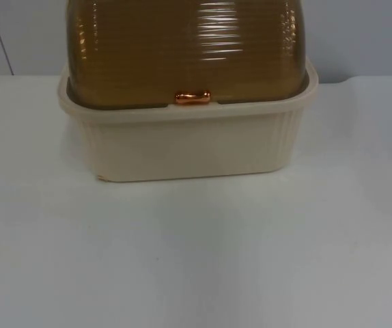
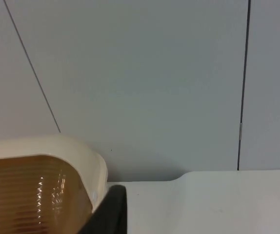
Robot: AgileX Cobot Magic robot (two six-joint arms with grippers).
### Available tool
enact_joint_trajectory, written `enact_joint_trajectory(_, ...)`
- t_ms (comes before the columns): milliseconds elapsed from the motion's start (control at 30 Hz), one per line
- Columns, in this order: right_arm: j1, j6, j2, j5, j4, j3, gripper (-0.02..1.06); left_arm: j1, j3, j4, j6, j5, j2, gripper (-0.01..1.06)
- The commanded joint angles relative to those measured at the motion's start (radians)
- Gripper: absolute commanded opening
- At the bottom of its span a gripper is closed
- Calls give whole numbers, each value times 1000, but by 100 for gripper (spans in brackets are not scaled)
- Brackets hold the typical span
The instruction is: Open the box lid with the left hand, place the block into the box with the right hand, then close the box lid with the left hand.
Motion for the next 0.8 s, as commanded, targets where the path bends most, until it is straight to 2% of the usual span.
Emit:
enact_joint_trajectory(0, -4, -3, -7, 2, 7, 1, 105, -4, -7, 32, 20, 5, -23, 0)
enact_joint_trajectory(167, -4, -3, -7, -2, 6, 1, 105, -62, -7, 32, 110, 53, -30, 0)
enact_joint_trajectory(300, -4, -3, -7, -2, 6, 1, 105, -90, -7, 19, 109, 76, -22, 2)
enact_joint_trajectory(367, -4, -3, -7, -2, 6, 1, 105, -95, -7, -11, 109, 62, -22, 14)
enact_joint_trajectory(400, -4, -3, -7, -2, 6, 1, 105, -95, -7, -27, 109, 52, -22, 26)
enact_joint_trajectory(467, -4, -3, -7, -1, 4, 1, 105, -95, -7, -43, 109, 39, -22, 62)
enact_joint_trajectory(500, -4, -3, -7, -1, 4, 1, 105, -95, -7, -43, 109, 39, -22, 62)
enact_joint_trajectory(567, -4, -3, -7, 3, 6, 1, 105, -95, -7, -45, 111, 34, -22, 95)
enact_joint_trajectory(600, -4, -3, -7, 5, 6, 1, 105, -95, -7, -27, 112, 34, -22, 105)
enact_joint_trajectory(767, -4, 0, -7, 7, 6, 1, 105, -95, -7, -10, 112, 36, -22, 105)
